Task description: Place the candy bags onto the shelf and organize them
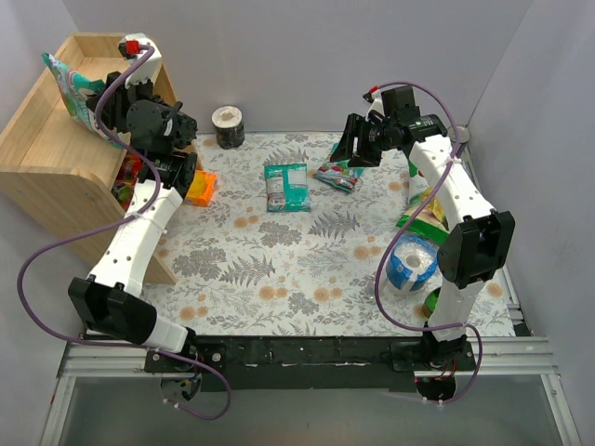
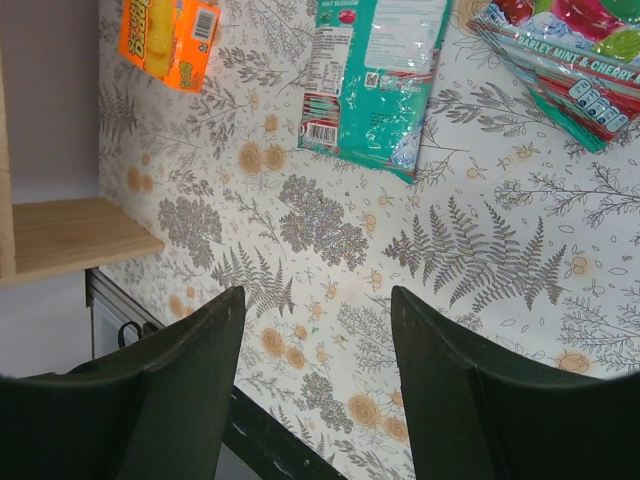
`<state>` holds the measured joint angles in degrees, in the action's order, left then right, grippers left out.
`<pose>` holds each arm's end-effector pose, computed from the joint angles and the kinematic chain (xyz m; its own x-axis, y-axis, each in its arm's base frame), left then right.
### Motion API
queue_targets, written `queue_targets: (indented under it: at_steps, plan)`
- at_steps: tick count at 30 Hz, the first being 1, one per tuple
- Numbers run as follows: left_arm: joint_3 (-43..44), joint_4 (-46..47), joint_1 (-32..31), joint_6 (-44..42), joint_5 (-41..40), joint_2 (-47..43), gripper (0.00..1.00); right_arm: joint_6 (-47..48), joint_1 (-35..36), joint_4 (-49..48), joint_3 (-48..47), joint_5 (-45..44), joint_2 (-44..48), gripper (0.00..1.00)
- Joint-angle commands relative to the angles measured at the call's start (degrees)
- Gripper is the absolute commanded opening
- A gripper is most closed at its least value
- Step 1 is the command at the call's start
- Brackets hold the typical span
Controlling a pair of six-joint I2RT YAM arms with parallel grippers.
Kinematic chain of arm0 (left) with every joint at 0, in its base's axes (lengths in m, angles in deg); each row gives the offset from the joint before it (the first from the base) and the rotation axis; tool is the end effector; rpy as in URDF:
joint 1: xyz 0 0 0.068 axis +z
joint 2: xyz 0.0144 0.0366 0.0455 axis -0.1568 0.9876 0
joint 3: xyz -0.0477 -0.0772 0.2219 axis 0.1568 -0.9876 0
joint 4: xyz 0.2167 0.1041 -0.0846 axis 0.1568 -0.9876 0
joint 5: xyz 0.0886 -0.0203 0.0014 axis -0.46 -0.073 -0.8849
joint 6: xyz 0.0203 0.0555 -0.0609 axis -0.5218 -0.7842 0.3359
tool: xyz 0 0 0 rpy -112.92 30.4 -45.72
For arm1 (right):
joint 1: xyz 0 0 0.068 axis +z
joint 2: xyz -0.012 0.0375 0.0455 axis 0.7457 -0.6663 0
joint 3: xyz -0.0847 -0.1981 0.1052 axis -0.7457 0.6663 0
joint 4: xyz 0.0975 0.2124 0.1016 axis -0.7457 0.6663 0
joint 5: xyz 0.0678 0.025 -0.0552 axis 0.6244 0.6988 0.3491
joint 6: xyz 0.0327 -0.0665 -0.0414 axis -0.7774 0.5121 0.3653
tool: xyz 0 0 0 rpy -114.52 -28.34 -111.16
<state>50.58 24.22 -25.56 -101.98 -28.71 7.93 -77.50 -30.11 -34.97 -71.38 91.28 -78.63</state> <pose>0.3015 -0.0153 0.4961 0.2922 0.0427 -0.9554 -0.8185 0.5278 -0.2267 0.3926 0.1606 0.3123 -0.8165 0.1357 -0.5612 -0.2548 0.7875 0.5611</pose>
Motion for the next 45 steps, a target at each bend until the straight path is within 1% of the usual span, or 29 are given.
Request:
queue_targets:
  at_steps: [1, 8, 11, 15, 20, 23, 26, 27, 28, 29, 32, 34, 35, 36, 37, 38, 39, 40, 41, 44, 45]
  plan:
    - [-1.92, 1.82, 0.27, -2.71, -5.05, -4.40, 0.00, 0.65, 0.26, -1.31, 0.22, 1.17, 1.56, 0.68]
    - [-5.79, 0.68, 0.01, -2.36, -9.53, -8.53, 0.00, 0.39, 0.17, -1.84, 1.89, 2.05, 2.44, 0.67]
    - [-7.54, 0.50, -1.47, -2.27, -10.94, -9.94, 0.00, 0.21, 0.26, -2.10, 2.16, 2.14, 2.88, 0.67]
    - [-7.99, -0.80, -3.85, -1.57, -13.31, -11.35, 0.00, -0.05, 0.43, -2.19, 2.77, 2.49, 3.32, 0.66]
    - [-7.20, -3.97, -3.86, 0.45, -15.86, -12.67, 0.00, -0.14, 0.88, -2.63, 3.74, 2.67, 3.93, 0.66]
    - [-6.58, -8.62, -3.86, 4.22, -17.09, -13.19, 0.00, -0.14, 1.23, -2.89, 4.79, 2.67, 4.55, 0.66]
    - [-5.71, -10.65, -3.86, 6.60, -18.32, -13.63, 0.00, -0.05, 1.23, -3.07, 5.50, 2.67, 5.25, 0.66]
    - [-5.18, -13.88, -3.86, 7.91, -18.59, -13.63, 0.00, 0.03, 1.23, -3.07, 5.59, 2.67, 5.43, 0.66]
    - [-4.48, -16.09, -3.86, 11.40, -18.85, -13.46, 0.00, 0.03, 1.23, -3.07, 5.76, 2.67, 5.60, 0.66]
    - [-3.60, -17.85, -3.86, 12.48, -18.77, -13.28, 0.00, 0.03, 1.23, -3.07, 5.76, 2.75, 5.60, 0.66]
    - [-3.68, -17.43, -3.86, 12.32, -18.33, -12.23, 0.00, -0.05, 1.23, -3.16, 5.68, 3.10, 5.87, 0.66]
    - [-4.21, -12.88, -3.86, 10.13, -17.54, -11.18, 0.08, -0.05, 1.23, -3.42, 5.67, 3.28, 6.13, 0.66]
    - [-4.47, -11.03, -3.68, 7.08, -17.10, -10.74, 0.16, -0.14, 1.23, -3.51, 5.67, 3.37, 6.22, 0.66]
    - [-4.91, -7.27, -3.42, 5.57, -16.66, -10.21, 0.22, -0.14, 1.23, -3.42, 5.67, 3.37, 6.22, 0.66]
    - [-5.26, -5.23, -3.33, 4.16, -16.39, -8.99, 0.26, -0.14, 1.23, -3.59, 5.67, 3.46, 6.30, 0.66]
    - [-5.70, -3.38, -2.89, 1.45, -16.13, -8.63, 0.32, -0.14, 1.23, -3.51, 5.67, 3.46, 6.39, 0.66]
    - [-6.05, 0.55, -2.80, 0.11, -15.78, -8.02, 0.36, -0.14, 1.23, -3.60, 5.85, 3.54, 6.48, 0.66]
    - [-6.05, 2.33, -2.80, -1.38, -15.69, -7.31, 0.39, -0.23, 1.23, -3.68, 5.94, 3.55, 6.66, 0.66]
    - [-5.97, 3.83, -2.63, -2.35, -15.51, -6.78, 0.49, -0.23, 1.23, -3.68, 6.11, 3.89, 6.74, 0.66]
    - [-5.26, 4.28, -2.45, -2.36, -14.72, -5.73, 0.58, -0.32, 1.23, -4.30, 6.73, 4.16, 7.18, 0.66]
    - [-5.00, 4.28, -2.36, -2.27, -14.63, -5.46, 0.63, -0.32, 1.14, -4.39, 6.99, 4.07, 7.53, 0.66]
